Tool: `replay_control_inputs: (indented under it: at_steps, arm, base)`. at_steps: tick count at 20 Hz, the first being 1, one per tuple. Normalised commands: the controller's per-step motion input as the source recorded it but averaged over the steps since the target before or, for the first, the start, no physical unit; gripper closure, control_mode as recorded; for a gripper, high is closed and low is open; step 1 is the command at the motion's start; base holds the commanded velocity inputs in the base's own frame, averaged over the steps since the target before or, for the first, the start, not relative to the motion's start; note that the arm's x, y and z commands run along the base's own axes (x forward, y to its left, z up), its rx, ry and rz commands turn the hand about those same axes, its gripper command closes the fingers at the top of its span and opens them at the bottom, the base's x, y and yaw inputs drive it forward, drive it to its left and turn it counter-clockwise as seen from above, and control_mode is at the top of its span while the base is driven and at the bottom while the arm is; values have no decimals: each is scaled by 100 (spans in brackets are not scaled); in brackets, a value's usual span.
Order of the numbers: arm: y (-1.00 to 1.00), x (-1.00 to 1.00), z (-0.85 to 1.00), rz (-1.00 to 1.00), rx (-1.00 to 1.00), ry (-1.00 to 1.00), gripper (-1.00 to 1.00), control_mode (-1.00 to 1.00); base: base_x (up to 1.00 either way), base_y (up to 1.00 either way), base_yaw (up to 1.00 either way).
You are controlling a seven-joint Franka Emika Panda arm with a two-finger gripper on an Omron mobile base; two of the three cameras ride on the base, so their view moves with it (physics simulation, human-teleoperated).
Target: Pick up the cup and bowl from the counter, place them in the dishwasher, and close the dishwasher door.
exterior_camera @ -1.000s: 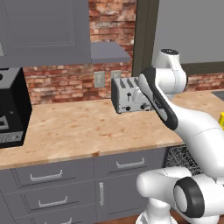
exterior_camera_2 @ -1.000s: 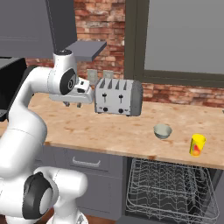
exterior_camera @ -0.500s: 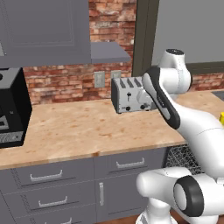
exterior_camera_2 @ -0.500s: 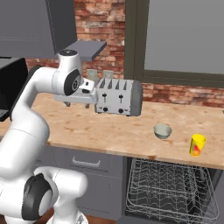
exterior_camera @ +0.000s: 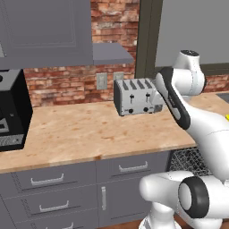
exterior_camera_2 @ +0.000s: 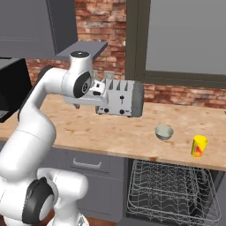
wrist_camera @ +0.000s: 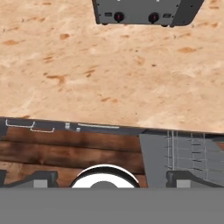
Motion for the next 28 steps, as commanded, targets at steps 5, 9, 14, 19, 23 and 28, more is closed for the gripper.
replay_control_inputs:
  at_steps: [5, 9, 14, 19, 23, 28]
  arm:
    - [-44, 0, 0, 0, 0, 0, -100, -100]
    - [-48, 0, 0, 0, 0, 0, -100, -100]
    - [-50, 0, 0, 0, 0, 0, -100, -100]
    - [-50, 1, -9, 0, 0, 0, -100, -100]
    - [-42, 1, -26, 0, 0, 0, -100, -100]
    - [-39, 0, -22, 0, 0, 0, -100, -100]
  base:
    - [0, 0, 0]
    - [0, 0, 0]
    - [0, 0, 0]
    - [0, 0, 0]
    - [0, 0, 0]
    - [0, 0, 0]
